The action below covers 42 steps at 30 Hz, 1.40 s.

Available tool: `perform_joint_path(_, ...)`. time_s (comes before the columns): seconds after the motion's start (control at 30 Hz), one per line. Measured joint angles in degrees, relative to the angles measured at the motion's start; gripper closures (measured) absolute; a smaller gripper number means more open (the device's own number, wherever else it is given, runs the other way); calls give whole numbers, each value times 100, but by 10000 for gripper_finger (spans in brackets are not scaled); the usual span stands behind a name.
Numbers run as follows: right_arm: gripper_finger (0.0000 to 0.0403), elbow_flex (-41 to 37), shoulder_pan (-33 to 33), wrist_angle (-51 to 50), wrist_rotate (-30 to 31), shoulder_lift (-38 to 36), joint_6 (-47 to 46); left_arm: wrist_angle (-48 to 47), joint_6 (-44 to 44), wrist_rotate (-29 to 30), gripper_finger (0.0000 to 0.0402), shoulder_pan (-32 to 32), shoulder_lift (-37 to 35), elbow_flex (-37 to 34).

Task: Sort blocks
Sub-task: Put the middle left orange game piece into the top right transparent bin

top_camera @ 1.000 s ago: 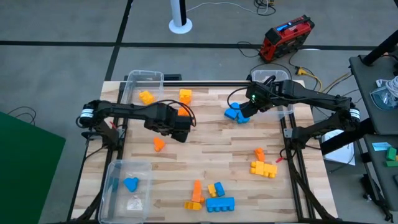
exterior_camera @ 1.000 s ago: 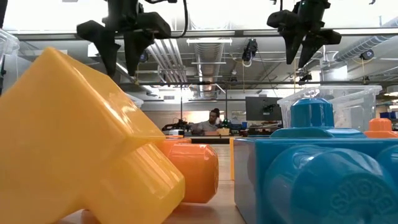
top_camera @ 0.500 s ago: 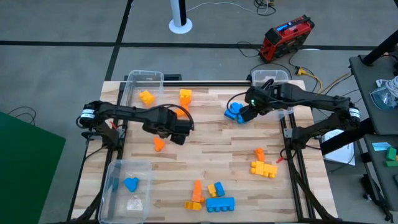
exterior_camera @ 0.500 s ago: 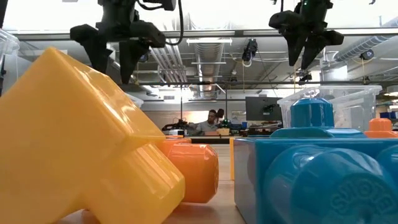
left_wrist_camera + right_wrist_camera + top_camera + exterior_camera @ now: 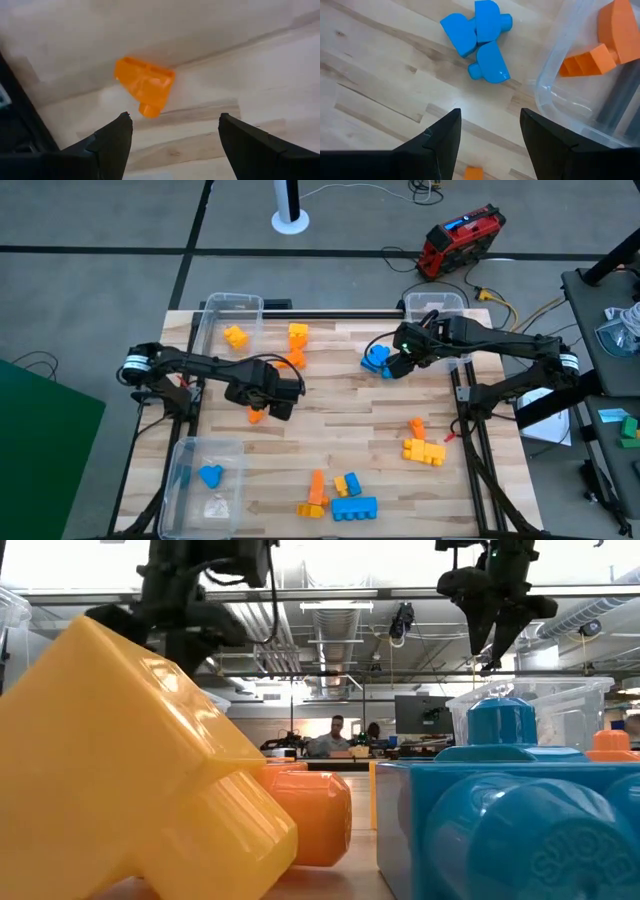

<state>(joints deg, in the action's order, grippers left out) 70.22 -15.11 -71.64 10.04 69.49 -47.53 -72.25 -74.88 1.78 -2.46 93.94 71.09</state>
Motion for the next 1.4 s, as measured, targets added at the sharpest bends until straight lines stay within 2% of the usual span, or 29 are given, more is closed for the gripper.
perform_joint_path(0.23,207,0,0,0,0,0,19,1076,-591,-120,133,5,-744,-1025)
perform_joint_path(0.5,204,-2,0,21,0,0,65,1329,-946,-100,133,152,-1184,-1832)
perform_joint_path(0.97,202,-13,-1,37,0,0,61,1693,-781,132,133,284,-809,-1928)
perform_joint_path(1.4,202,-13,0,35,0,0,87,1743,-1574,173,133,373,-648,-2074)
